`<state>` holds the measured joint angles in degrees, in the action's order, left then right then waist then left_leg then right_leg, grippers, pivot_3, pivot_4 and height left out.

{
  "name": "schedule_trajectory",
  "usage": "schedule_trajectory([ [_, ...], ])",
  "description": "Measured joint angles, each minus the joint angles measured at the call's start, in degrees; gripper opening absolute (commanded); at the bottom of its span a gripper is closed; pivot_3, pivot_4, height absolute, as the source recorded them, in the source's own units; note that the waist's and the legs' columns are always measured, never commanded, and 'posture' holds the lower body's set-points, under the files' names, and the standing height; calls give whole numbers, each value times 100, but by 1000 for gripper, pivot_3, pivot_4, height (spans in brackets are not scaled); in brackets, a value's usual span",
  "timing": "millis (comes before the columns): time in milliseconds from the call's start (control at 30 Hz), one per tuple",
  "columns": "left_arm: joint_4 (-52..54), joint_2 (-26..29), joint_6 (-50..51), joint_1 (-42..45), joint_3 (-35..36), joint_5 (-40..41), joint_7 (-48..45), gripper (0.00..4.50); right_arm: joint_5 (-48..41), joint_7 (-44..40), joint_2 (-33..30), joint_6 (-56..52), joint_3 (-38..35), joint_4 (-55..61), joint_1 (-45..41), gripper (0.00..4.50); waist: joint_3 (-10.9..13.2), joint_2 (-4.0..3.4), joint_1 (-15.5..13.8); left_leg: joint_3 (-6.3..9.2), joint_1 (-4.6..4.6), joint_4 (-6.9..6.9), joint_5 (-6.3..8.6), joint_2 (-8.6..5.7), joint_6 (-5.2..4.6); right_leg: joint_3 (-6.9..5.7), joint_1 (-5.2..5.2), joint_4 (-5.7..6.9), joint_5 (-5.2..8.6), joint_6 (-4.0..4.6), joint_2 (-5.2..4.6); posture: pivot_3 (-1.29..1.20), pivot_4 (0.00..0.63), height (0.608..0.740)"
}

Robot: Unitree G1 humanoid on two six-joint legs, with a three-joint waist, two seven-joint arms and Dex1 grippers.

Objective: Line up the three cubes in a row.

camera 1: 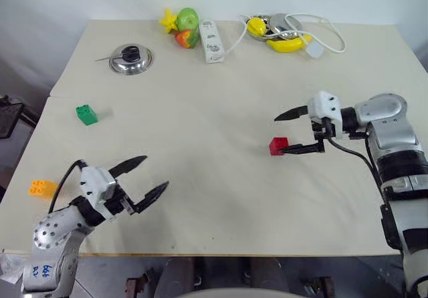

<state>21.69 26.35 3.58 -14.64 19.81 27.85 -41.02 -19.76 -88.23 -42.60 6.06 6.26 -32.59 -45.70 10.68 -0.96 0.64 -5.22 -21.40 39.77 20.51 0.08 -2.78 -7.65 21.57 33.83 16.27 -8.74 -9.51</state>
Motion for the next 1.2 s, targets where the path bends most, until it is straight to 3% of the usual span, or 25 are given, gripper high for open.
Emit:
schedule_trajectory([
  [167,233,-918,-349,-820,721,-10,896,4500,-1449,307,407,-641,-991,1821,1354,4480,2,7,-49,-4,4,-1,5,3,1,3,-3,-4,-1,-1,-2,0,150,740],
  [333,301,-1936,-809,-1612,1199,-97,1719,4500,-1718,1108,891,-1058,-1148,3091,2752,4480,6,27,-77,-9,9,4,22,1,2,9,-5,-7,-2,-3,-11,0,150,740],
  [433,342,-2394,-1030,-1873,1387,-132,2134,4500,-1718,1479,1070,-1127,-1183,3251,2942,4480,8,31,-66,-14,11,17,49,5,21,15,-3,-23,-2,-4,-17,0,150,740],
  [567,388,-2390,-958,-1858,1395,-146,2480,4500,-1685,1666,1140,-1111,-1249,3250,2958,4480,9,33,-84,-11,11,18,52,8,24,13,2,-16,2,3,-17,0,150,740],
  [700,786,-1666,-3,-832,1317,-68,3137,4500,-1601,1735,1134,-1110,-1310,3241,3104,4480,9,34,-193,-6,10,23,49,8,19,11,3,-2,5,9,-16,0,150,740],
  [867,973,-753,2035,948,1129,133,4373,4500,-1566,1777,1123,-1069,-1453,3266,3419,4480,4,31,-176,-10,13,22,34,-3,-8,14,-2,23,3,7,-7,0,150,740],
  [1033,257,-529,4066,2709,827,-107,5604,4500,-1563,1940,1128,-1020,-1592,3576,3704,4480,3,33,-177,-11,14,18,33,-1,-8,12,-2,20,3,7,11,0,150,740],
  [1200,-1018,-397,4316,3783,471,-653,5831,4500,-1679,2269,1196,-1121,-1656,3940,3804,4480,4,37,-199,-11,11,19,28,-6,3,10,-3,16,3,6,24,0,150,740],
])
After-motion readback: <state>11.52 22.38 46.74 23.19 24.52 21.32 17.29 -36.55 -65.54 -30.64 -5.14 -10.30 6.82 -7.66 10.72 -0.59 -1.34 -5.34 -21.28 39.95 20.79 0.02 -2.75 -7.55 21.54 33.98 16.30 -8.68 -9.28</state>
